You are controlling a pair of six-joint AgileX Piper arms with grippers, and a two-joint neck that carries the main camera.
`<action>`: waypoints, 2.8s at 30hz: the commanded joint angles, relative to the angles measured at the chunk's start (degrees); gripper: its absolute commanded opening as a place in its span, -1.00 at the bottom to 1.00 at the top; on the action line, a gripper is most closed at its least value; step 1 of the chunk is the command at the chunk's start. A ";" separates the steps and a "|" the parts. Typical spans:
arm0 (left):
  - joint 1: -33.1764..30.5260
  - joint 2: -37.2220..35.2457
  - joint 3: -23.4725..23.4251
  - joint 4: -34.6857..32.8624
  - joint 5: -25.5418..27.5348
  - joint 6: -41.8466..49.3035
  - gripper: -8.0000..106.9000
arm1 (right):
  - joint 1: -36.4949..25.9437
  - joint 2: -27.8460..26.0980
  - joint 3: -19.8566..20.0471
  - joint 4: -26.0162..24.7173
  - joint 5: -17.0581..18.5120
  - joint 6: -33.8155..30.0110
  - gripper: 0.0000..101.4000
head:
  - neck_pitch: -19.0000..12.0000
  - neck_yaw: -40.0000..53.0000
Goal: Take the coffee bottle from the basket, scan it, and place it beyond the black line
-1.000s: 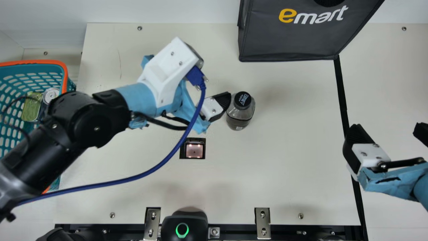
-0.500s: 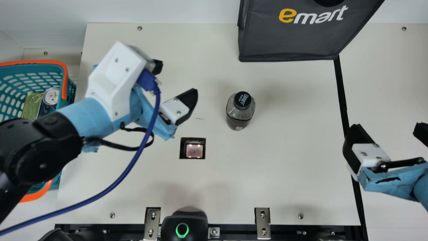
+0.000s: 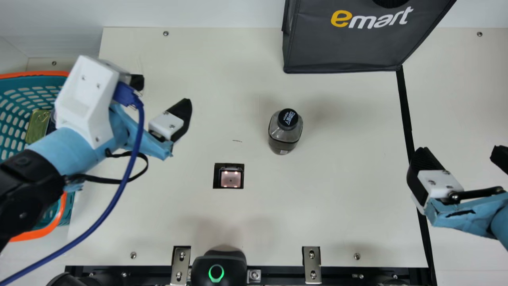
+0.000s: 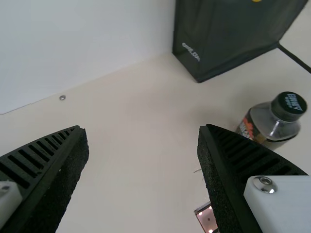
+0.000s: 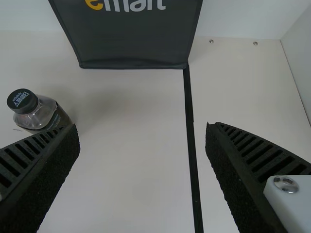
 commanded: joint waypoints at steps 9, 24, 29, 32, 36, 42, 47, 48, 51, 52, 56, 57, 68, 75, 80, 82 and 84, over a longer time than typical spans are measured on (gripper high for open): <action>9.99 -2.77 1.19 -3.10 2.15 3.43 0.71 | 0.00 0.00 0.00 0.00 0.00 0.00 0.79 | -1.48 0.09; 21.32 -8.04 2.06 -8.24 4.94 13.11 0.71 | 0.00 0.00 0.00 0.00 0.06 0.00 0.79 | -1.48 0.09; 24.33 -10.38 3.31 -10.62 5.68 17.09 0.71 | 0.00 0.00 0.00 0.00 0.06 0.00 0.79 | -1.48 0.09; 26.24 -11.83 4.13 -12.30 6.44 19.50 0.71 | 0.00 0.00 0.00 0.00 0.06 0.00 0.79 | -1.48 0.09; 29.50 -13.74 5.21 -15.04 7.91 22.90 0.71 | 0.00 0.00 0.00 0.00 0.06 0.00 0.79 | -1.48 0.09; 35.88 -17.20 7.13 -20.48 11.40 29.30 0.71 | 0.00 0.00 0.00 0.00 0.06 0.00 0.79 | -1.48 0.09; 43.58 -21.27 9.08 -26.96 16.57 37.09 0.71 | 0.00 0.00 0.00 0.00 0.06 0.00 0.79 | -1.48 0.09; 45.47 -22.17 9.51 -28.49 17.89 38.90 0.71 | 0.00 0.00 0.00 0.00 0.06 0.00 0.79 | -1.48 0.09; 44.85 -22.67 9.98 -28.28 18.13 38.13 0.71 | 0.00 0.00 0.00 0.00 0.06 0.00 0.79 | -1.48 0.09; 46.23 -23.34 10.29 -29.45 19.13 39.51 0.71 | 0.00 0.00 0.00 0.00 0.06 0.00 0.79 | -1.48 0.09; 49.65 -23.95 10.34 -31.57 20.81 43.13 0.71 | 0.00 0.00 0.00 0.00 0.06 0.00 0.79 | -1.48 0.09; 49.81 -23.95 10.34 -31.57 20.67 43.10 0.71 | 0.00 0.00 0.00 0.00 -0.01 0.00 0.79 | -1.48 0.09; 49.81 -23.95 10.34 -31.57 20.67 43.10 0.71 | 0.00 0.00 0.00 0.00 0.05 0.00 0.79 | -1.48 0.09; 49.81 -23.95 10.34 -31.57 20.67 43.10 0.71 | 0.00 0.00 0.00 0.00 0.05 0.00 0.79 | -1.48 0.09; 49.81 -23.95 10.34 -31.57 20.67 43.10 0.71 | 0.00 0.00 0.00 0.00 0.05 0.00 0.79 | -1.48 0.09; 49.81 -23.95 10.34 -31.57 20.67 43.10 0.71 | 0.00 0.00 0.00 0.00 0.05 0.00 0.79 | -1.48 0.09; 49.81 -23.95 10.34 -31.57 20.67 43.10 0.71 | 0.20 0.14 -0.10 0.05 0.03 0.06 0.79 | -1.48 0.09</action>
